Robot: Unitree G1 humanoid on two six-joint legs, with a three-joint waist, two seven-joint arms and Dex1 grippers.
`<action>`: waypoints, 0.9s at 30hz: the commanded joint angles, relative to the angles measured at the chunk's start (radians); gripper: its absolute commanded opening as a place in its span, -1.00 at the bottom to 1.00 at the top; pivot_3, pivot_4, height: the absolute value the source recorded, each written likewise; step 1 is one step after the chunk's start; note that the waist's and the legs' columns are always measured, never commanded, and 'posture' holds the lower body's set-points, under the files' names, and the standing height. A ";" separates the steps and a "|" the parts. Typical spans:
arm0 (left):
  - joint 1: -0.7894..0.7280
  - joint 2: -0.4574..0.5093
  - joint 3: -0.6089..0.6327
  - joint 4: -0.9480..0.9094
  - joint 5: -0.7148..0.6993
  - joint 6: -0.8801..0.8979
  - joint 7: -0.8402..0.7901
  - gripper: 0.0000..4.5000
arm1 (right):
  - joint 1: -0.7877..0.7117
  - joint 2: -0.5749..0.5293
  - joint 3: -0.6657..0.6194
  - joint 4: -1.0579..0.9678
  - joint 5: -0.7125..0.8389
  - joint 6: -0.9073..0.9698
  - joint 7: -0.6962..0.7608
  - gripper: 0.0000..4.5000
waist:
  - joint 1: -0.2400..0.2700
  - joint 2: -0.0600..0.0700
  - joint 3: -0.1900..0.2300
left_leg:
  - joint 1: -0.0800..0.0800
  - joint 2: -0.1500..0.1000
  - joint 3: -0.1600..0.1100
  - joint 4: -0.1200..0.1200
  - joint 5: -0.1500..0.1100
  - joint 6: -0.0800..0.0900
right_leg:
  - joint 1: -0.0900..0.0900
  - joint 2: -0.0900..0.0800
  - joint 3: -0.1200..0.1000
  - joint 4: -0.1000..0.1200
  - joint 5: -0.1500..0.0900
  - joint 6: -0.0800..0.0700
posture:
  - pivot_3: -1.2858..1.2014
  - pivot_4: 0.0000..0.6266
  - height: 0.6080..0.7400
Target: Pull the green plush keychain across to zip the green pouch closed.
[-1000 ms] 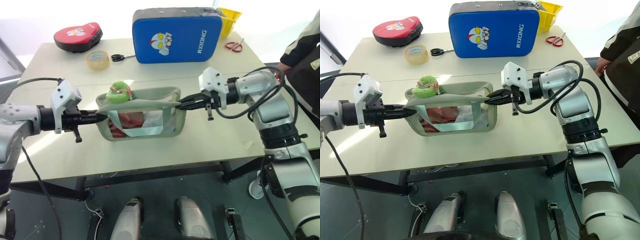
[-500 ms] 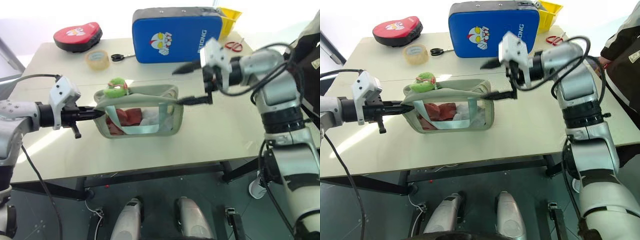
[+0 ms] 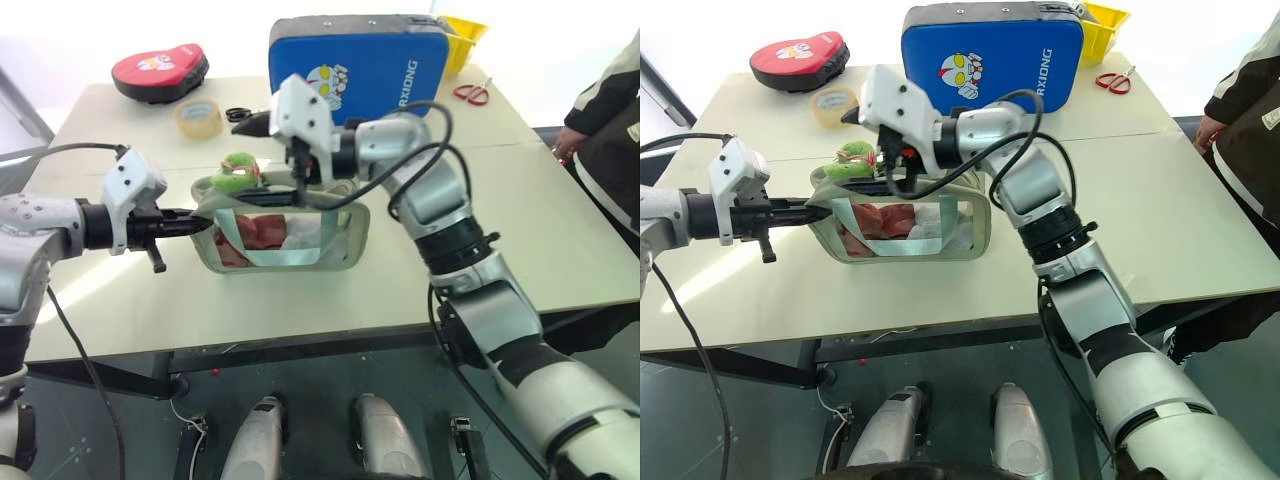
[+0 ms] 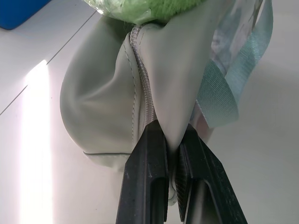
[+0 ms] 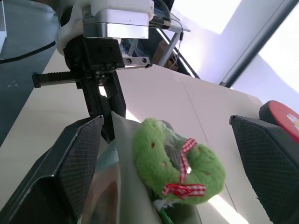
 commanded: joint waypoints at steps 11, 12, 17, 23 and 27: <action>-0.004 0.010 0.032 -0.036 -0.010 0.001 0.011 -1.00 | -0.097 0.009 0.003 0.107 -0.079 -0.016 -0.042 -0.95 | 0.000 0.000 0.000 | 0.000 0.000 0.000 0.000 0.000 0.000 | 0.000 0.000 0.000 0.000 0.000 0.000 | 0.03 -0.52 1.00; -0.004 0.010 0.033 -0.036 -0.010 0.002 0.012 -1.00 | -0.100 -0.002 -0.010 0.100 -0.071 0.001 -0.042 -0.95 | 0.000 0.000 0.000 | 0.000 0.000 0.000 0.000 0.000 0.000 | 0.000 0.000 0.000 0.000 0.000 0.000 | 0.03 -0.52 1.00; 0.006 0.010 0.035 -0.046 -0.016 0.005 0.017 -1.00 | -0.104 -0.092 -0.100 0.010 -0.007 0.142 -0.032 -0.95 | 0.003 0.000 0.000 | 0.000 0.000 0.000 0.000 0.000 0.000 | 0.000 0.000 0.000 0.000 0.000 0.000 | 0.03 -0.52 1.00; 0.021 0.012 0.040 -0.045 -0.016 0.000 0.022 -1.00 | -0.039 -0.284 -0.172 -0.094 -0.006 0.276 -0.053 -0.95 | 0.003 0.000 0.000 | 0.000 0.000 0.000 0.000 0.000 0.000 | 0.000 0.000 0.000 0.000 0.000 0.000 | 0.03 -0.52 1.00; 0.032 0.012 0.043 -0.049 -0.019 0.001 0.025 -1.00 | 0.048 -0.394 -0.211 -0.168 -0.021 0.327 -0.089 -0.95 | 0.003 0.000 0.000 | 0.000 0.000 0.000 0.000 0.000 0.000 | 0.000 0.000 0.000 0.000 0.000 0.000 | 0.03 -0.52 1.00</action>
